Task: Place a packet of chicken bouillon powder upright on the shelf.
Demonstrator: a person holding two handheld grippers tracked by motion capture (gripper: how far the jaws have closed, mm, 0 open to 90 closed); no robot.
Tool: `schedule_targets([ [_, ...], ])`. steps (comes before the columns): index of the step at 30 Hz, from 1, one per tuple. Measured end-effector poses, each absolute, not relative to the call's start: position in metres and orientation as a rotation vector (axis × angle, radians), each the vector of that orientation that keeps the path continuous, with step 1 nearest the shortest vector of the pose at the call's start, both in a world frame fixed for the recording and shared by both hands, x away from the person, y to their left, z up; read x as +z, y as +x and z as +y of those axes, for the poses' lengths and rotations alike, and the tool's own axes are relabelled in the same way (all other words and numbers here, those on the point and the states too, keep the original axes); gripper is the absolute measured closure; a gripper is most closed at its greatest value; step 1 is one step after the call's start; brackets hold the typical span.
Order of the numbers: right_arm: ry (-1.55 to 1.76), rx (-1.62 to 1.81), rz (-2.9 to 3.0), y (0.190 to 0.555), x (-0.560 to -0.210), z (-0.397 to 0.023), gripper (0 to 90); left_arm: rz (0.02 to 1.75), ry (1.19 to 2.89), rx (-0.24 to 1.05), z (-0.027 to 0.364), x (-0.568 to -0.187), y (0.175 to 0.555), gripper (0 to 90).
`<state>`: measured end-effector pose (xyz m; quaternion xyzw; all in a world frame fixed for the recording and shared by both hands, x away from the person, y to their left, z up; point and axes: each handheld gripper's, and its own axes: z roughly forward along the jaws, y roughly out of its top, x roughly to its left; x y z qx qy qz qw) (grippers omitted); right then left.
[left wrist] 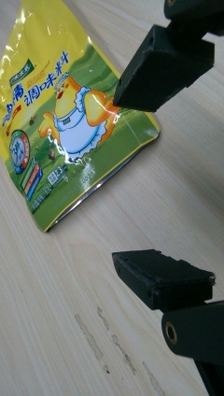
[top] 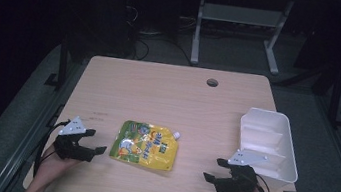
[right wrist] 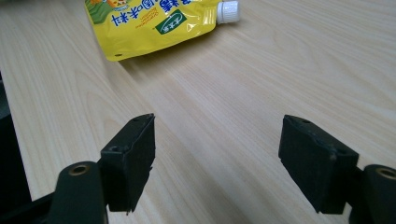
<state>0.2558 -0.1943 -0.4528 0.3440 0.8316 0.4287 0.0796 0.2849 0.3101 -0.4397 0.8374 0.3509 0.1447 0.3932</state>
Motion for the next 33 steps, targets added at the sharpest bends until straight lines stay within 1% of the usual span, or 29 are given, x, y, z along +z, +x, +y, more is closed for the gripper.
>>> schedule_targets([
  [9, 1.03, 1.295, 2.48, 0.255, -0.451, -0.19, 25.8, 0.871, 2.133, 0.354, 0.299, -0.439, 0.291, 25.7],
  [14, 1.022, 1.283, 2.491, 0.257, -0.451, -0.185, 23.7, 0.854, 2.139, 0.348, 0.293, -0.439, 0.295, 32.8],
  [27, 1.016, 1.262, 2.511, 0.259, -0.452, -0.177, 23.0, 0.838, 2.143, 0.31, 0.275, -0.444, 0.301, 42.5],
  [30, 1.018, 1.264, 2.521, 0.261, -0.453, -0.174, 23.2, 0.833, 2.158, 0.302, 0.269, -0.446, 0.303, 46.8],
  [33, 1.008, 1.268, 2.526, 0.264, -0.451, -0.17, 23.1, 0.83, 2.184, 0.293, 0.265, -0.448, 0.304, 48.3],
])
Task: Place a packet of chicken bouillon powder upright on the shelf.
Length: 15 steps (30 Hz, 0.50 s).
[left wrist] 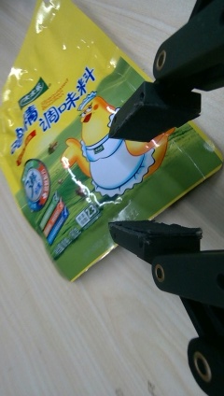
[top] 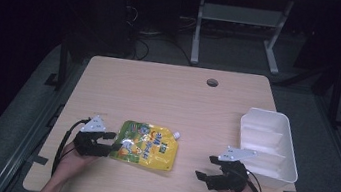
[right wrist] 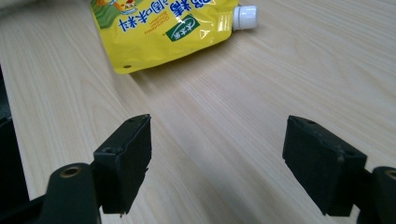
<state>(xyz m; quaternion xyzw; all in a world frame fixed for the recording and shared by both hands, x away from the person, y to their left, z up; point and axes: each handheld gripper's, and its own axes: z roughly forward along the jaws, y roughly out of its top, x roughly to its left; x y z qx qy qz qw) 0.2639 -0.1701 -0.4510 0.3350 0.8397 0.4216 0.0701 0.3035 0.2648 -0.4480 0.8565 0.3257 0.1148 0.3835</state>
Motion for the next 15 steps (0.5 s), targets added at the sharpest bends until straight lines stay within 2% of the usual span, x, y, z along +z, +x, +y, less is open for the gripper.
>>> schedule_targets([
  [4, 1.0, 1.252, 2.543, 0.268, -0.45, -0.165, 23.0, 0.821, 2.197, 0.296, 0.262, -0.449, 0.303, 50.5],
  [10, 0.986, 1.27, 2.582, 0.278, -0.443, -0.142, 23.1, 0.814, 2.208, 0.276, 0.258, -0.452, 0.304, 63.9],
  [15, 1.0, 1.276, 2.608, 0.289, -0.44, -0.123, 24.1, 0.822, 2.203, 0.258, 0.258, -0.452, 0.304, 70.6],
])
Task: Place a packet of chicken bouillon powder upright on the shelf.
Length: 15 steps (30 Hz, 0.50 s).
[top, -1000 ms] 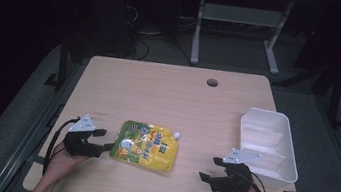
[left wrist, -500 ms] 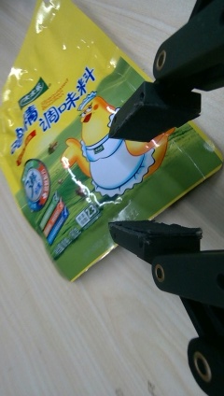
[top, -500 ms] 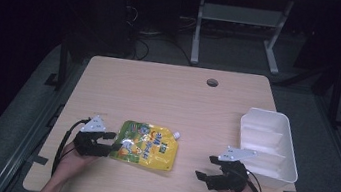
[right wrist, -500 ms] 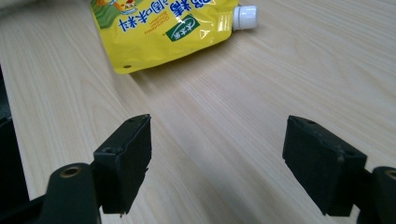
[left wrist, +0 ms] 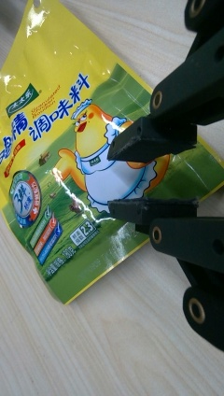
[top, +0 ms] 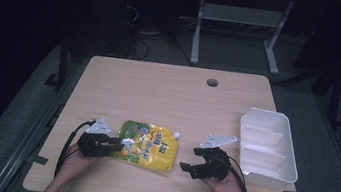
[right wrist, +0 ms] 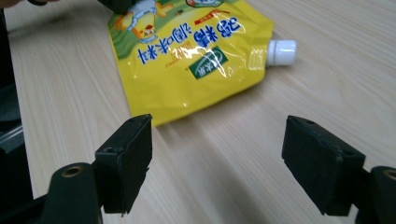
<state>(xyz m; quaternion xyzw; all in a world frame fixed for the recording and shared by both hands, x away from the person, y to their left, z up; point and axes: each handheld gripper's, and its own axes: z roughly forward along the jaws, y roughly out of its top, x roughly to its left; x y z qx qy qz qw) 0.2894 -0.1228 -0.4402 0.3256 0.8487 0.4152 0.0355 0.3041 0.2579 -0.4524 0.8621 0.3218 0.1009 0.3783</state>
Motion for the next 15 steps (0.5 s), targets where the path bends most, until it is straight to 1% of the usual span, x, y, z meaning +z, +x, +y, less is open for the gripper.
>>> schedule_targets([
  [10, 1.159, 1.264, 2.623, 0.307, -0.452, -0.104, 29.8, 0.834, 2.186, 0.241, 0.259, -0.455, 0.305, 71.0],
  [15, 1.237, 1.27, 2.618, 0.314, -0.458, -0.097, 30.9, 0.838, 2.183, 0.241, 0.259, -0.455, 0.305, 71.0],
])
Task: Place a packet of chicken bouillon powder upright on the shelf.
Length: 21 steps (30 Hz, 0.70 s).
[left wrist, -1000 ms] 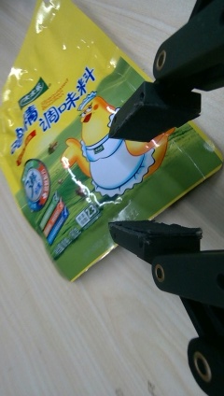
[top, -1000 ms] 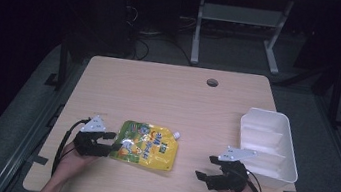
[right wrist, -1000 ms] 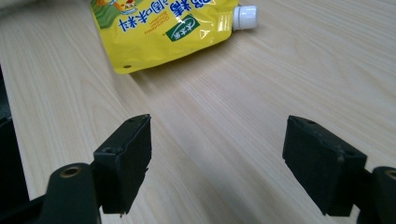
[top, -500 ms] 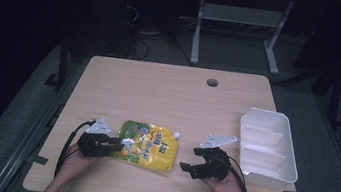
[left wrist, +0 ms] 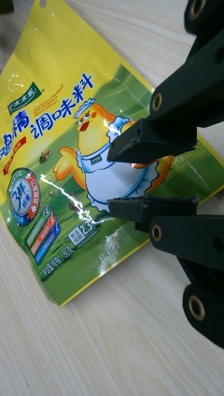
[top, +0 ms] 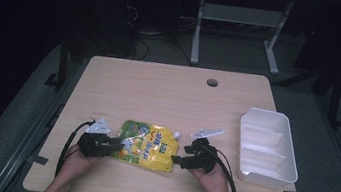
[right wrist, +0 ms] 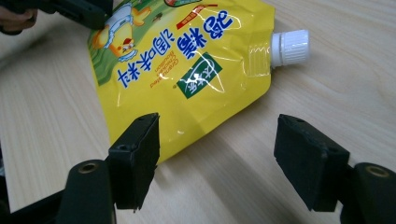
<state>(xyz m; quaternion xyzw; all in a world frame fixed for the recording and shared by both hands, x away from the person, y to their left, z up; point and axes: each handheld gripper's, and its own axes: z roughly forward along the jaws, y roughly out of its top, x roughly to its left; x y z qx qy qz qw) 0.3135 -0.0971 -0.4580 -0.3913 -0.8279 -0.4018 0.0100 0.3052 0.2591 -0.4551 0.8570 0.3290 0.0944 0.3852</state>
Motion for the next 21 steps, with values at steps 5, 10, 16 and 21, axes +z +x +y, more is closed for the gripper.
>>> schedule_targets([
  [5, -1.274, -1.23, -2.559, 0.321, -0.465, -0.091, 34.8, 0.835, 2.184, 0.244, 0.259, -0.455, 0.305, 71.0],
  [10, -1.275, -1.253, -2.478, 0.325, -0.47, -0.087, 39.2, 0.835, 2.181, 0.241, 0.259, -0.456, 0.305, 71.0],
  [16, -1.261, -1.261, -2.458, 0.325, -0.472, -0.082, 45.0, 0.837, 2.18, 0.241, 0.259, -0.456, 0.305, 71.0],
  [21, -1.239, -1.27, -2.444, 0.323, -0.472, -0.077, 58.6, 0.827, 2.184, 0.248, 0.258, -0.456, 0.305, 70.6],
])
